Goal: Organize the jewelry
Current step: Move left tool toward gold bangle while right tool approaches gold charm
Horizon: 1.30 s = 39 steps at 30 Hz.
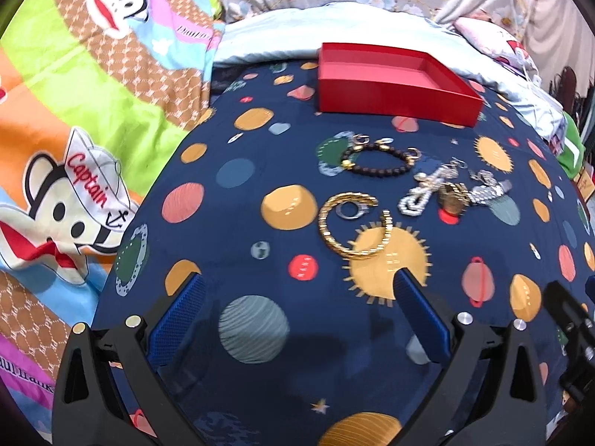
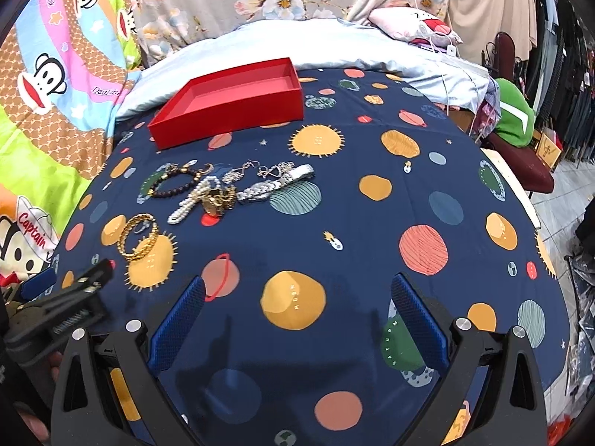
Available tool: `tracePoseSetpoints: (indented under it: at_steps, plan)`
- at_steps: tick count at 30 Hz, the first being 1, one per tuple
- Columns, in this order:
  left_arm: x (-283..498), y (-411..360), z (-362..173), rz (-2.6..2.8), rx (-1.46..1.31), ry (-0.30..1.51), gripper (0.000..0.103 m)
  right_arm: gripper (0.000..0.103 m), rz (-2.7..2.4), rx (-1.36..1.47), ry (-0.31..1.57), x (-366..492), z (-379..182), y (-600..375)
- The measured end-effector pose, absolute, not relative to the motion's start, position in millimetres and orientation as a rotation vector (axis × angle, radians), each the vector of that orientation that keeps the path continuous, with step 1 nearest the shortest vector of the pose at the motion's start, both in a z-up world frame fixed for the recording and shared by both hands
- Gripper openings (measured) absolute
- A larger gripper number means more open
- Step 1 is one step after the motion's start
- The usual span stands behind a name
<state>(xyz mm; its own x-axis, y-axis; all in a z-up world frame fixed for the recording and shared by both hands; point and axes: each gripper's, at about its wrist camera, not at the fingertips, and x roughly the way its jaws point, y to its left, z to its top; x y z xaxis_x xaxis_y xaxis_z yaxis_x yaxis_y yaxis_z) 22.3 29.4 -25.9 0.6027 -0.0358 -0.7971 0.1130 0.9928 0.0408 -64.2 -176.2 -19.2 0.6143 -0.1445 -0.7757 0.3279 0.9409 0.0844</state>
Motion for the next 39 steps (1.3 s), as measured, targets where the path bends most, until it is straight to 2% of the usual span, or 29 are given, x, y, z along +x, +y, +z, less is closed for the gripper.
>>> tracePoseSetpoints:
  at_steps: [8, 23, 29, 31, 34, 39]
  plan:
    - [38, 54, -43, -0.083, 0.015, 0.968, 0.098, 0.098, -0.272, 0.235, 0.889, -52, -29, -185]
    - [75, 2, -64, -0.191, 0.088, 0.971, 0.098, 0.098, -0.270, 0.269, 0.921, -27, -45, -198]
    - [76, -6, -61, -0.242, 0.109, 0.938, 0.080, 0.098, -0.271, 0.284, 0.934, -18, -52, -203]
    - [75, -7, -59, -0.257, 0.108, 0.928, 0.067, 0.098, -0.274, 0.287, 0.933, -16, -53, -204]
    - [75, -8, -57, -0.262, 0.105, 0.922, 0.054, 0.098, -0.274, 0.294, 0.931, -13, -53, -206]
    - [75, -5, -55, -0.281, 0.084, 0.930, 0.054, 0.098, -0.270, 0.296, 0.932, -10, -54, -206]
